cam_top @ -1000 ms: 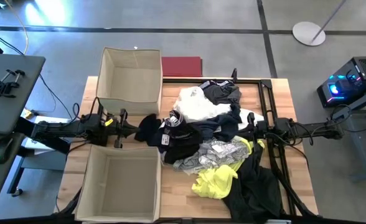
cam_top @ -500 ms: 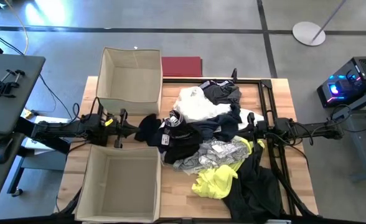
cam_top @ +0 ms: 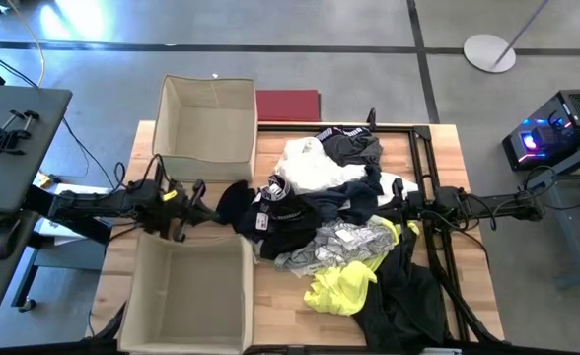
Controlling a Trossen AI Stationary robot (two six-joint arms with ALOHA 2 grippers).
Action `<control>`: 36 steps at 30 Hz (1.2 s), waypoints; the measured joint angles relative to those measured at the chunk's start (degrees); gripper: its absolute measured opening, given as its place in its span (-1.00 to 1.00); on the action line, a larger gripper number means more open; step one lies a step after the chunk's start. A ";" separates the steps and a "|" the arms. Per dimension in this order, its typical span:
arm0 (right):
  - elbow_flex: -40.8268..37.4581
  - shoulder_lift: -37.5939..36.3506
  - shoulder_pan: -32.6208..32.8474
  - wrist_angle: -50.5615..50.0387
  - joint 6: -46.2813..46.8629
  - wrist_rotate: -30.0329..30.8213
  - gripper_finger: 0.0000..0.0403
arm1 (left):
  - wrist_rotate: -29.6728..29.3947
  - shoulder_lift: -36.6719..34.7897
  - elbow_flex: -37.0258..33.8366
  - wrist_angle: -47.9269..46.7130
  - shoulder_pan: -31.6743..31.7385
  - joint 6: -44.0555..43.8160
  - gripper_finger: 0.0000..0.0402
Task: Sort clothes
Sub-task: Put the right black boxer into the bottom laundry organizer
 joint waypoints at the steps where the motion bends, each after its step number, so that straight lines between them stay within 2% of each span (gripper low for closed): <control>1: 0.01 -0.05 0.00 0.00 0.02 0.02 -1.00 | 0.37 0.06 1.04 0.12 -0.56 -1.07 -1.00; 3: 0.00 -0.08 0.00 0.00 0.01 0.00 -1.00 | -0.27 0.38 3.69 0.34 -1.69 -1.52 -1.00; 5: -0.01 -0.09 0.00 0.00 0.02 0.02 -1.00 | -2.78 1.30 7.21 0.67 -2.51 1.58 -1.00; 12: 0.02 -0.09 0.00 0.00 0.00 0.01 -1.00 | -22.54 9.37 18.30 1.90 -2.85 15.41 -1.00; 15: 0.02 -0.09 0.00 0.00 0.01 0.02 -1.00 | -24.25 16.77 24.06 4.69 -2.73 18.94 -1.00; 19: 0.01 -0.09 0.00 0.00 0.00 0.01 -1.00 | -24.24 33.93 38.64 -2.72 -0.11 21.30 -1.00; 25: 0.01 -0.09 0.00 0.00 0.02 0.02 -1.00 | -24.19 66.94 68.87 -29.98 7.37 20.65 -1.00; 28: 0.02 -0.09 0.00 0.00 0.02 0.02 -1.00 | -23.32 81.53 81.10 -40.77 10.70 20.64 -0.99; 32: 0.00 -0.09 0.00 0.00 0.00 0.01 -1.00 | -21.17 96.00 93.97 -51.72 13.52 20.47 -0.87; 36: 0.02 -0.09 0.00 0.00 0.00 0.02 -1.00 | -17.53 106.84 103.54 -61.24 15.28 17.22 -0.61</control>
